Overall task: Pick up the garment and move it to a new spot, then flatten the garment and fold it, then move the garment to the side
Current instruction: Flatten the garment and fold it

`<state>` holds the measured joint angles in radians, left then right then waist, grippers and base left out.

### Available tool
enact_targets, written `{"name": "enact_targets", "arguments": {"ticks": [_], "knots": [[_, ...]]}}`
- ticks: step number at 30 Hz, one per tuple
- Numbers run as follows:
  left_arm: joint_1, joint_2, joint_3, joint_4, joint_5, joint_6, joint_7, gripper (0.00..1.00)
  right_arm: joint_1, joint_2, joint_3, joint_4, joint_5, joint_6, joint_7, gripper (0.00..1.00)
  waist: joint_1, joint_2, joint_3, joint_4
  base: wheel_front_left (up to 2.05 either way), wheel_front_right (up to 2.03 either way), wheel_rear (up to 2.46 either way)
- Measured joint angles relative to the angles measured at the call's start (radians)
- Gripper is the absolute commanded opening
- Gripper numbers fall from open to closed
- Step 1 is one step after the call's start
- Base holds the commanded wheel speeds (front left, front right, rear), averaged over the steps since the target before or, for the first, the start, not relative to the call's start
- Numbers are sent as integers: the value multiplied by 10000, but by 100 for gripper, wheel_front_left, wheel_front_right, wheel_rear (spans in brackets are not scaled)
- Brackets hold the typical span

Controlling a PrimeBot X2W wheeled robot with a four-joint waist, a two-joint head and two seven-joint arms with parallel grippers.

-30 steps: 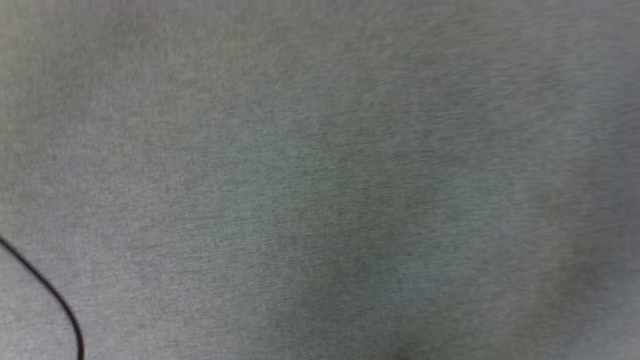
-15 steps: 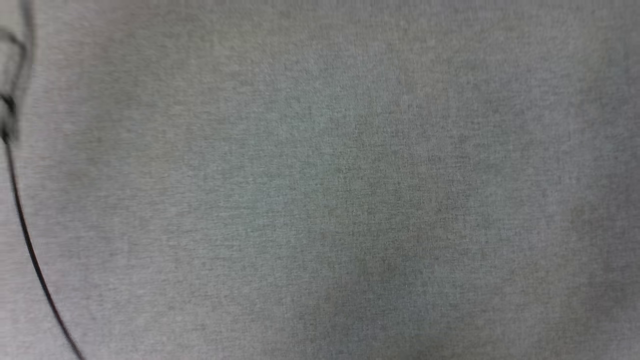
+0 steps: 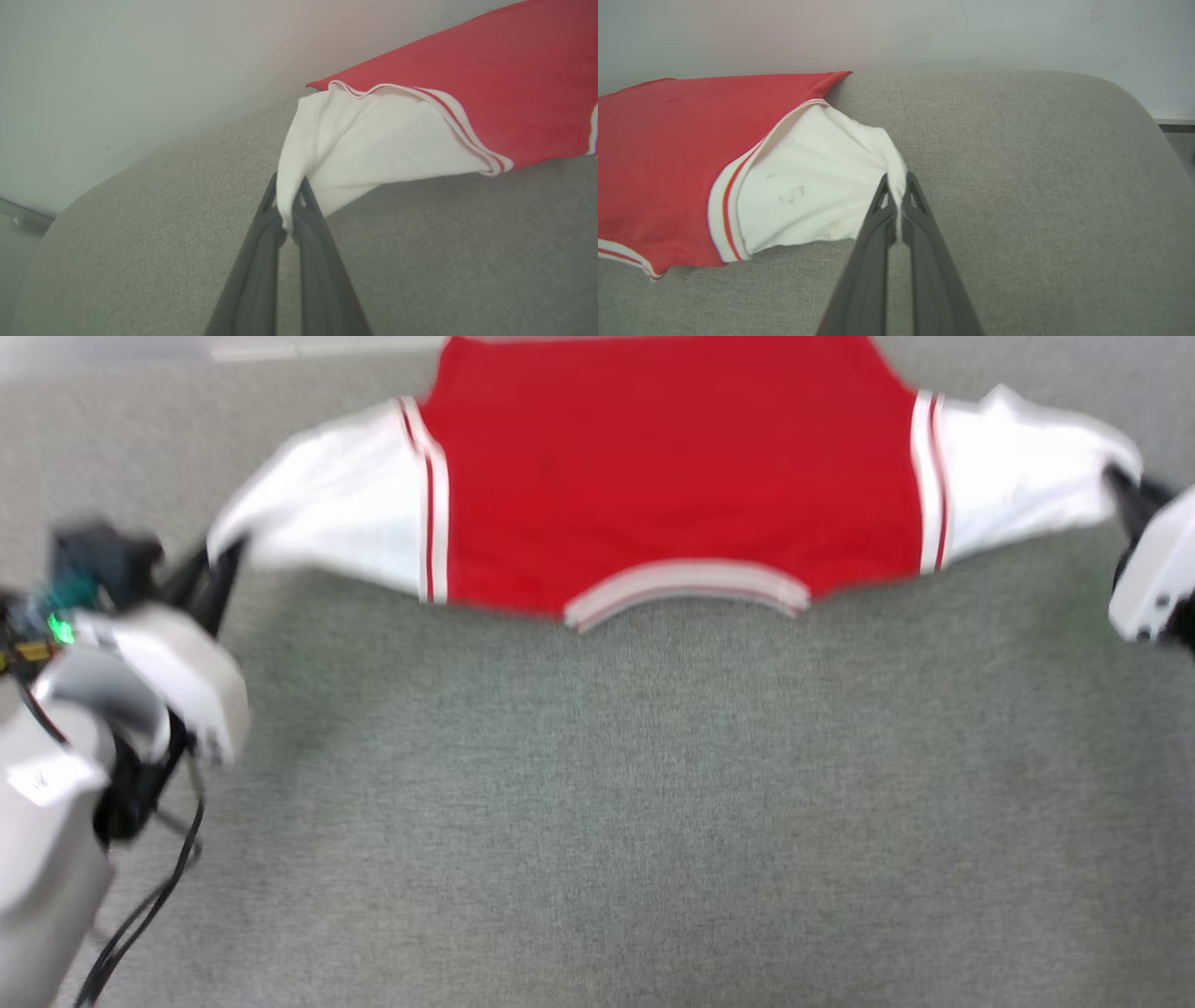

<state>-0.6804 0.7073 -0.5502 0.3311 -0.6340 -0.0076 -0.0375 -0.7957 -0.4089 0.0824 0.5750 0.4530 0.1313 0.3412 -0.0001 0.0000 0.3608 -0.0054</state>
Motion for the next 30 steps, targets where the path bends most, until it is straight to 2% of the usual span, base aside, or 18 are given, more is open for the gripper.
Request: {"name": "enact_targets", "arguments": {"ticks": [2,6,12,17,23,30], "knots": [[582,332,-278,-276,286,86,105,0,474,-65,-8,-59,151,2,119,0,0,0,-332,9,0,0,0],[1754,696,-441,-817,31,171,368,0,1454,-232,77,-313,573,4,539,0,-1,0,-909,-3,0,0,0],[3253,1434,-479,-1935,-614,374,993,0,2711,-633,184,-1064,1193,6,1384,0,-1,0,-1497,-171,0,0,0],[4607,2025,-466,-2922,-1239,757,1421,0,4008,-951,150,-1925,1622,6,2255,0,-2,0,-1920,-294,0,0,0],[6138,2673,-456,-3942,-1960,1231,1839,0,5693,-1197,-407,-3112,2033,4,3306,0,-1,0,-2331,-399,0,0,0],[7424,3289,-608,-4920,-2625,1540,2359,0,7559,-1298,-1151,-4334,2025,4,4974,0,-1,0,-2511,-432,0,0,0]]}}
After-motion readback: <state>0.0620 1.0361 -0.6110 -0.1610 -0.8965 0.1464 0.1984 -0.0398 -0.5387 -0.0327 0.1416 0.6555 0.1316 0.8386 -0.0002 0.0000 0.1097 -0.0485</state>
